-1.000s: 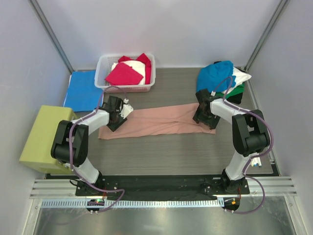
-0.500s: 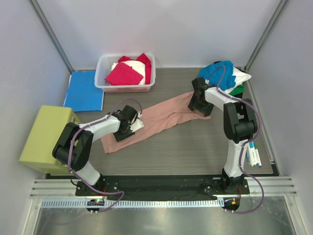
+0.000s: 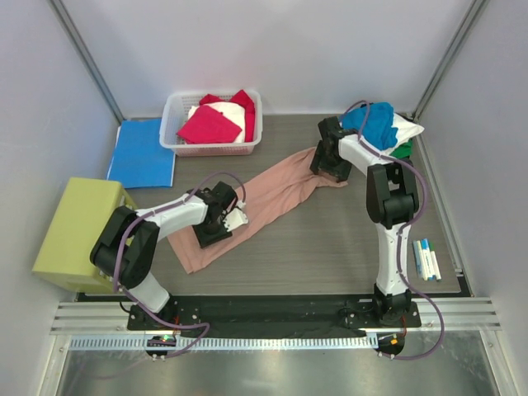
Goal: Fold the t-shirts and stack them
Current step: Fold the tshirt
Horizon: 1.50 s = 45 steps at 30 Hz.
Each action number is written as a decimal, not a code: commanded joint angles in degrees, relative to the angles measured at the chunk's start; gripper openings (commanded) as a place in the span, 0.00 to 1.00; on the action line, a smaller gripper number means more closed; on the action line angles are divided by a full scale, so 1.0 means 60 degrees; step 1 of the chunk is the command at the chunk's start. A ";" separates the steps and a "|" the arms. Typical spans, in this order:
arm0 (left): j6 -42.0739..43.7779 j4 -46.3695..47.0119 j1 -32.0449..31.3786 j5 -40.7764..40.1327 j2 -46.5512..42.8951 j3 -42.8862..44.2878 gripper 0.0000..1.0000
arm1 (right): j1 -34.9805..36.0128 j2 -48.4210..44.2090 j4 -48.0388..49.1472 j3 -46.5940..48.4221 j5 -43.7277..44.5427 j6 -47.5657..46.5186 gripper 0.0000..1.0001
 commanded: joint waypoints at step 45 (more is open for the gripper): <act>-0.0063 -0.1769 0.0515 0.1934 -0.1081 0.1194 0.46 | -0.0264 0.2428 -0.1757 0.7768 -0.2913 -0.1276 1.00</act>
